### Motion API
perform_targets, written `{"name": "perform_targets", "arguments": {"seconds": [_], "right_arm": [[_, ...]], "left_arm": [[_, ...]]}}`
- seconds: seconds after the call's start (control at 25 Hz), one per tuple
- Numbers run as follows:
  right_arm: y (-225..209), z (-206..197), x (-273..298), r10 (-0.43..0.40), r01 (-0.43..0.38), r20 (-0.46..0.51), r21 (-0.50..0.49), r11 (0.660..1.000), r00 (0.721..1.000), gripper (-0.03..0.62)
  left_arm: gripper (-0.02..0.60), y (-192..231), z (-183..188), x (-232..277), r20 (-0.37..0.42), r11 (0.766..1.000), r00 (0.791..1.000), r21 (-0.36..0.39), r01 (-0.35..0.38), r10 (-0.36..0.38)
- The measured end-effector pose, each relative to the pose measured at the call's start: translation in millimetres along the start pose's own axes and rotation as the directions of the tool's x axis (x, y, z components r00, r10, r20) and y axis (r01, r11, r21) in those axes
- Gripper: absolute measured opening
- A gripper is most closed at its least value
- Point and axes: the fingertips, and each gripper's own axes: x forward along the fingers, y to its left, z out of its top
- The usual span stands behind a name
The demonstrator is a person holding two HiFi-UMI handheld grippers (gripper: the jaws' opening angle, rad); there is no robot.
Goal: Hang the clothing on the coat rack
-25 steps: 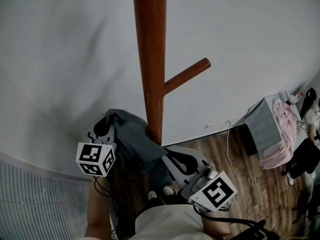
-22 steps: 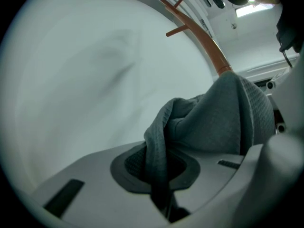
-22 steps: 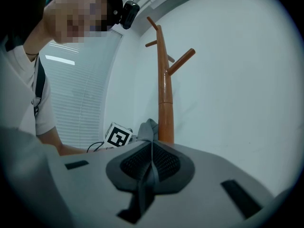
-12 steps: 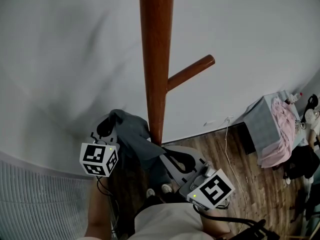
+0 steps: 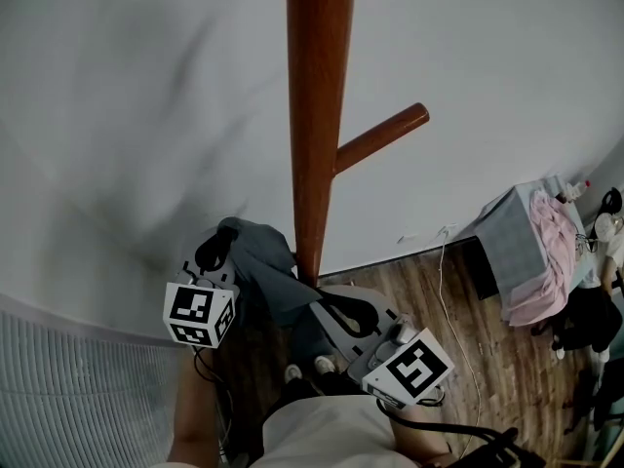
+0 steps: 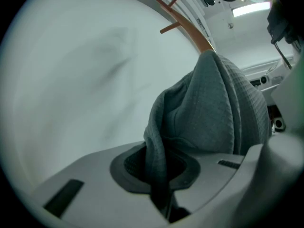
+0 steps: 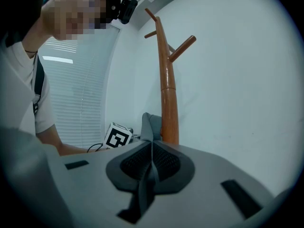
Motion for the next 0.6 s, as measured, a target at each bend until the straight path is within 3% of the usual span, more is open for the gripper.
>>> {"name": "perform_targets", "arguments": {"seconds": [0.16, 0.32, 0.6], "right_arm": [[-1.6, -8.4, -0.2, -0.010, 0.011, -0.038, 0.029, 1.000, 0.999, 0.023], [-0.3, -2.2, 2.0, 0.002, -0.002, 0.019, 0.013, 1.000, 1.000, 0.023], [-2.7, -12.8, 1.0, -0.021, 0.023, -0.044, 0.053, 0.998, 0.999, 0.023]], "left_arm": [[0.035, -5.4, -3.1, 2.6, -0.003, 0.999, 0.999, 0.011, 0.033, -0.033], [0.035, -14.3, -6.1, 3.6, -0.001, 0.997, 0.998, 0.033, 0.065, -0.065], [0.048, -19.8, -9.7, 2.2, 0.010, 0.993, 0.993, -0.002, 0.115, -0.115]]}}
